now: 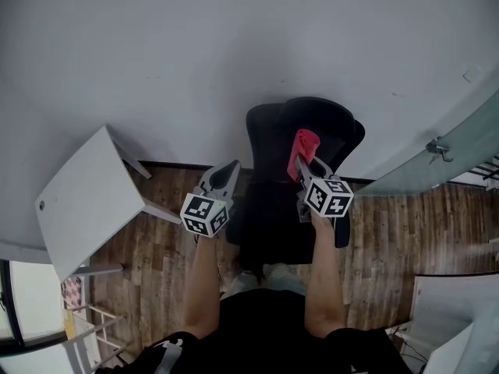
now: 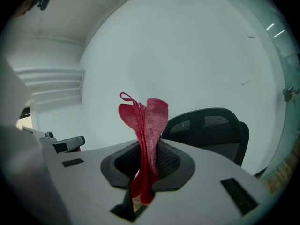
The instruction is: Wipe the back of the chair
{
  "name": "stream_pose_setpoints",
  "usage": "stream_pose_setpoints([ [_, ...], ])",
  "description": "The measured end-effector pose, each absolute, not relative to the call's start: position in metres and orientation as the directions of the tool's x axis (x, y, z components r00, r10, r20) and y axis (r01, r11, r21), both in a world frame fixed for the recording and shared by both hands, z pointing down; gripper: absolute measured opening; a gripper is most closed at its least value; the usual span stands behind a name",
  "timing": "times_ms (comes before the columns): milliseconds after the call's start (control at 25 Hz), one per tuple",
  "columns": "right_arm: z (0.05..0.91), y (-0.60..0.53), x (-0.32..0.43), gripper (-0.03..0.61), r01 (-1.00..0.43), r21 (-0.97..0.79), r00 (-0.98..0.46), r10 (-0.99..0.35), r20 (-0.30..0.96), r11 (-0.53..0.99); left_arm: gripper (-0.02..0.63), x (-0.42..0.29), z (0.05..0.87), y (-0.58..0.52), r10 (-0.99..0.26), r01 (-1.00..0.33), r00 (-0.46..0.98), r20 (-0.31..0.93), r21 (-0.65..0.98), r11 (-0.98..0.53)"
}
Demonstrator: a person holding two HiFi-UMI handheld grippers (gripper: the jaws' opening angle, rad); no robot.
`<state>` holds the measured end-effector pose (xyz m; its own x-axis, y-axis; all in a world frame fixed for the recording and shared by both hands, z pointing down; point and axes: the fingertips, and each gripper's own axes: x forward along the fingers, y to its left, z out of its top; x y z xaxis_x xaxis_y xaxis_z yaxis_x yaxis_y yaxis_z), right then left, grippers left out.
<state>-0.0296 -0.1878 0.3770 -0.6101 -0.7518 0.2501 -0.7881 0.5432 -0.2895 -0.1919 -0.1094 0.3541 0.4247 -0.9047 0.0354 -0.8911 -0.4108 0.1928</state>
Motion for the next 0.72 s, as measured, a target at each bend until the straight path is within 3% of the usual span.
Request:
stream_pose_setpoints([
  [720, 0.419, -0.298, -0.048, 0.063, -0.798, -0.252, -0.603, -0.728, 0.327, 0.548, 0.025, -0.193, 0.365, -0.198, -0.909, -0.902, 0.411, 0.076, 0.177, -0.393],
])
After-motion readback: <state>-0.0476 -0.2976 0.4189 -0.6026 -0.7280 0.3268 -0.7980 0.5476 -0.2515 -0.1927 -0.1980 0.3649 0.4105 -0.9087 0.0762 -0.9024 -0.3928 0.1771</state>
